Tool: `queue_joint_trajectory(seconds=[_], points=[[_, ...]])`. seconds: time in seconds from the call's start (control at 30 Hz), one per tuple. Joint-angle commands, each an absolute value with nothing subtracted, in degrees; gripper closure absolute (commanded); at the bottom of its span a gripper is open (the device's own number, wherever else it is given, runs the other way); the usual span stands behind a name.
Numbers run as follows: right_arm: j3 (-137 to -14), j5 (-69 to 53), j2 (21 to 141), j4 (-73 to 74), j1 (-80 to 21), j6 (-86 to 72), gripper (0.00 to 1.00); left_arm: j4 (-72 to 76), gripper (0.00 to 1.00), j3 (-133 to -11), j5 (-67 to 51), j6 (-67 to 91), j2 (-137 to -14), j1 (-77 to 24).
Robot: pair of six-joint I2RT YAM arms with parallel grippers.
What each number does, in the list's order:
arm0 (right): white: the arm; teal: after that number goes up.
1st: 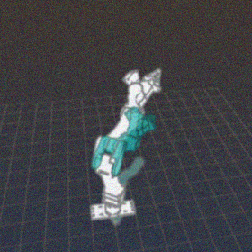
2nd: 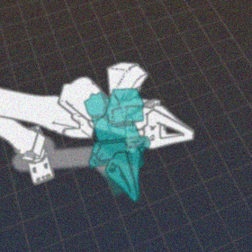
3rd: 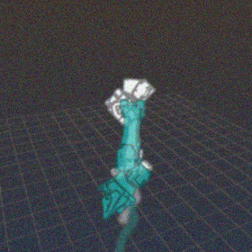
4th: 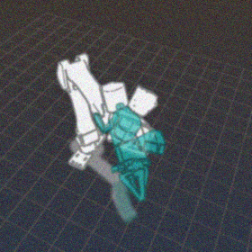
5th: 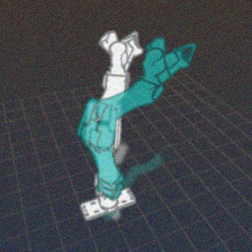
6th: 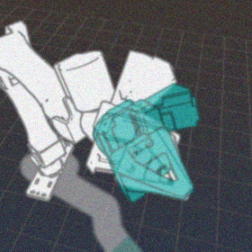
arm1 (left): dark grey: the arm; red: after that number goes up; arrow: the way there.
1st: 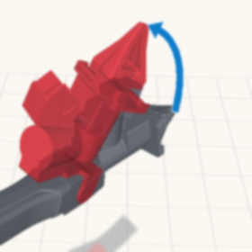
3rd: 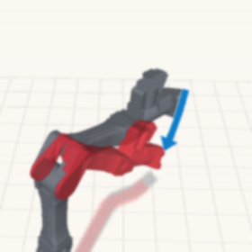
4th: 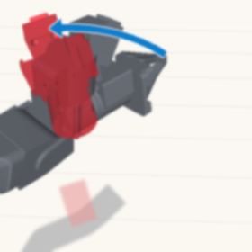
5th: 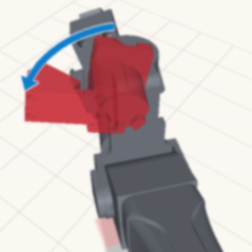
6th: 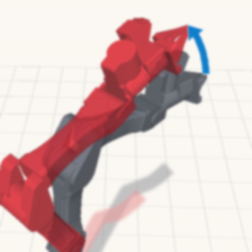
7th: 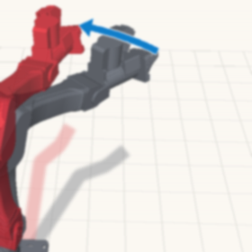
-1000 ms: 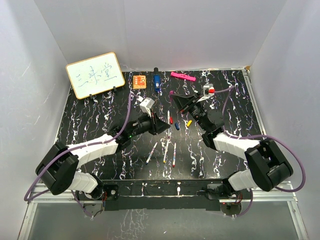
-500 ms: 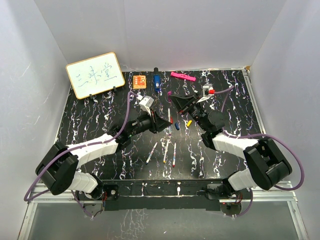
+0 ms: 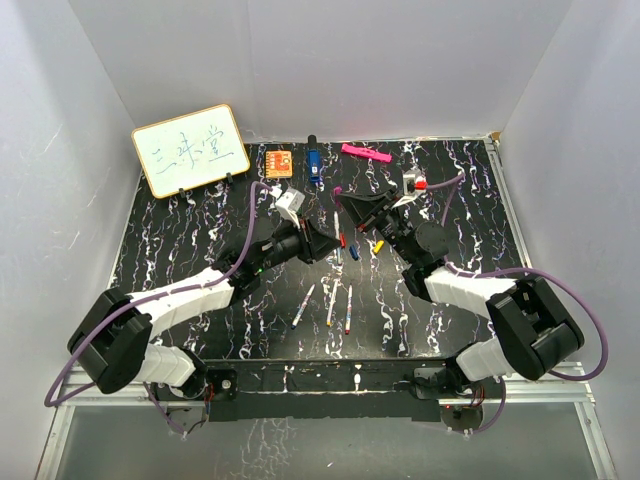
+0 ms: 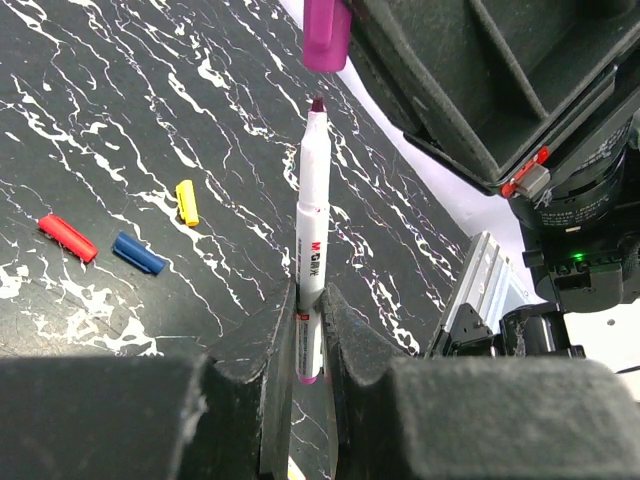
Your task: Insert the pens into the pen caps
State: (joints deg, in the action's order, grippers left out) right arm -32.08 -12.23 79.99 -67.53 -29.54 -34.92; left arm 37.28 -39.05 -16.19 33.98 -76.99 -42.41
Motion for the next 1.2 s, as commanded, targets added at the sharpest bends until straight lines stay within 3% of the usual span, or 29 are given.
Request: queue_joint_trajectory(seconds=[0.0, 1.17], points=[[-32.25, -13.05, 79.75, -70.22, -29.97, -34.72, 1.00, 39.23, 1.00, -41.90, -15.88, 32.90, -75.21, -42.19], [-35.39, -10.94, 80.89, -70.69, -30.41, -33.42, 1.00, 38.23, 1.00, -40.32, -17.49, 33.31, -76.20, -42.19]])
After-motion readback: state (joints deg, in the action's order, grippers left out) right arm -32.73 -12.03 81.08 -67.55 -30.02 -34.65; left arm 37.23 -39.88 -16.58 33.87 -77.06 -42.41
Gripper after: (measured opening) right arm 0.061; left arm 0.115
